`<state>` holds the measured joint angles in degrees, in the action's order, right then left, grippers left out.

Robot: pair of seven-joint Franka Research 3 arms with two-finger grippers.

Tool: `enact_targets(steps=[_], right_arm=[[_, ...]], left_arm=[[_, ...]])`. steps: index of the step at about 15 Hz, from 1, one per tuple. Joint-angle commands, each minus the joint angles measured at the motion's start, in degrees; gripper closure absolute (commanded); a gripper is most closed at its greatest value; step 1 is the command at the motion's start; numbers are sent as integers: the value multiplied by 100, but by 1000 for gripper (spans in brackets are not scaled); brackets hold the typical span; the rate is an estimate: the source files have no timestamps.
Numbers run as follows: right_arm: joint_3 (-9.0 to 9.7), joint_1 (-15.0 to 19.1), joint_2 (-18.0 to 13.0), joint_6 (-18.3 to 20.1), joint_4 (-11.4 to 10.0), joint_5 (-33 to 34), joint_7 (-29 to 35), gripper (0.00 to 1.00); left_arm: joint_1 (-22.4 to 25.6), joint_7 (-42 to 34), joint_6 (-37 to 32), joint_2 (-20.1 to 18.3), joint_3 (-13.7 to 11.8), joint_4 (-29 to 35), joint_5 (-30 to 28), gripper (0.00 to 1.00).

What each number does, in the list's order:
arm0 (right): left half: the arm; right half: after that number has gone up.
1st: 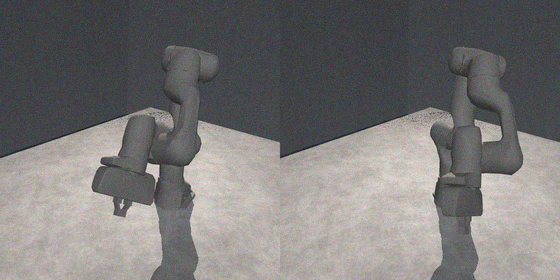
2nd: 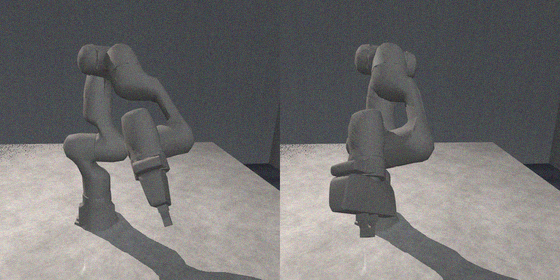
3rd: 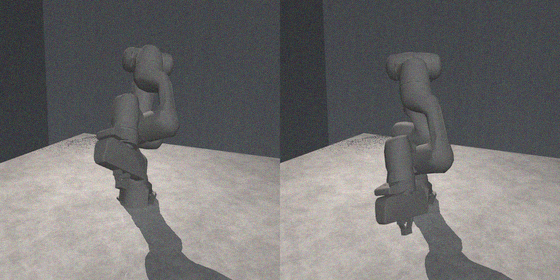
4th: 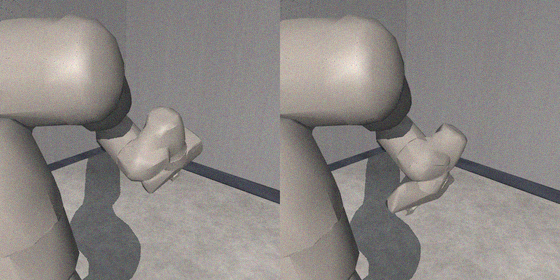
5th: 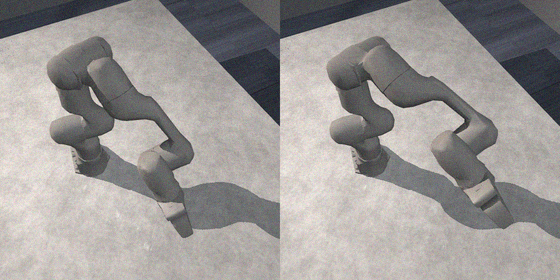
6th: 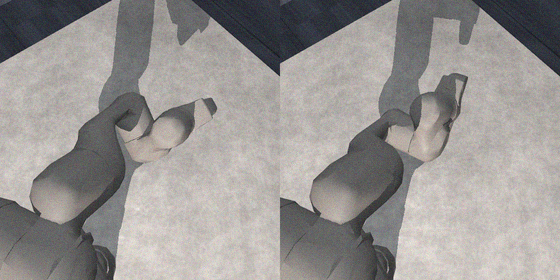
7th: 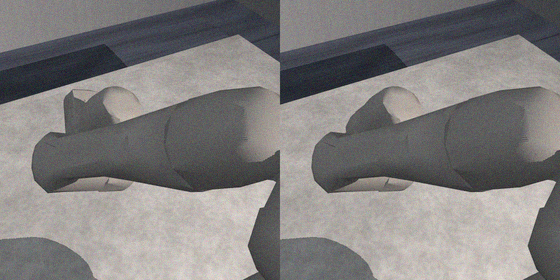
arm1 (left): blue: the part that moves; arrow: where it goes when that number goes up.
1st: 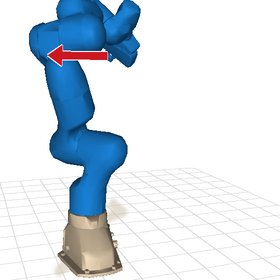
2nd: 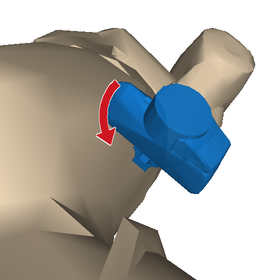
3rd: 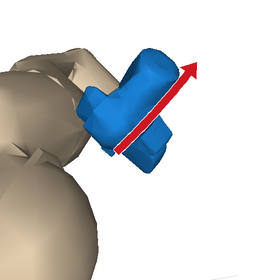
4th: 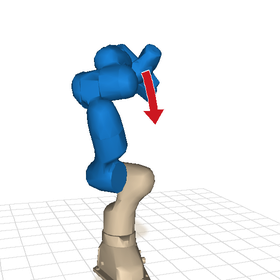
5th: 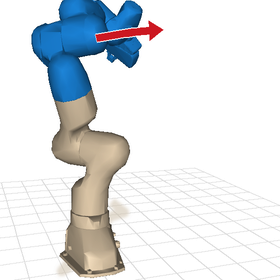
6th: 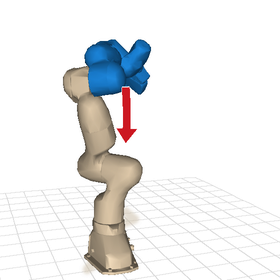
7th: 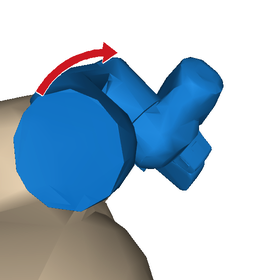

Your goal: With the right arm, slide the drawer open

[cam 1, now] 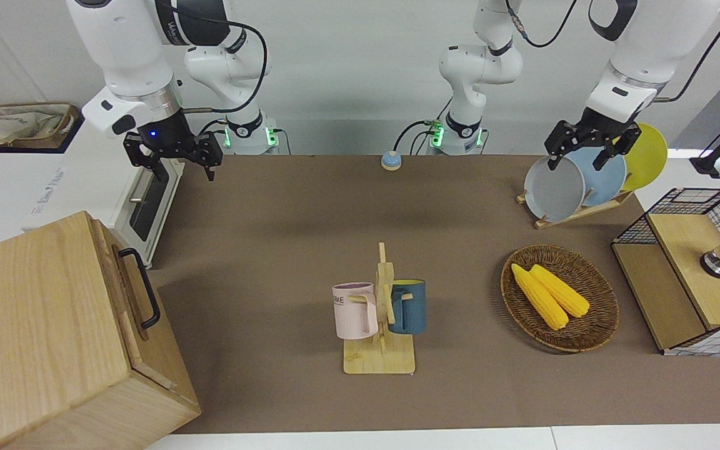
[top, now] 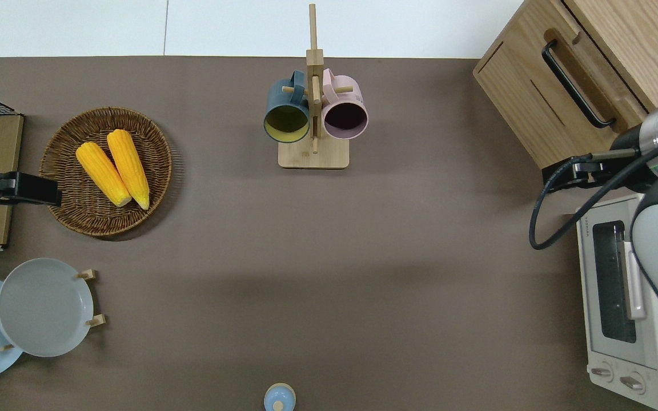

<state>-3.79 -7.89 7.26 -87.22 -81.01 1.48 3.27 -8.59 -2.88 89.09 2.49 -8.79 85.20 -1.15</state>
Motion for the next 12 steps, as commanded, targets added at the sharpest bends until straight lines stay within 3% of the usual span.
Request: enact_targets(steps=[1,9,12], right_arm=[[27,85,-4,47,86,-77,60,11],[53,95,-49,214,95,-69,60,11],[53,16,-40,285,261,10,68,13]], left_arm=[[-99,-46,3,77,-96,-117,63,2],[-99,-46,3,77,-96,-117,63,5],[-99,-46,3,77,-96,-117,72,2]])
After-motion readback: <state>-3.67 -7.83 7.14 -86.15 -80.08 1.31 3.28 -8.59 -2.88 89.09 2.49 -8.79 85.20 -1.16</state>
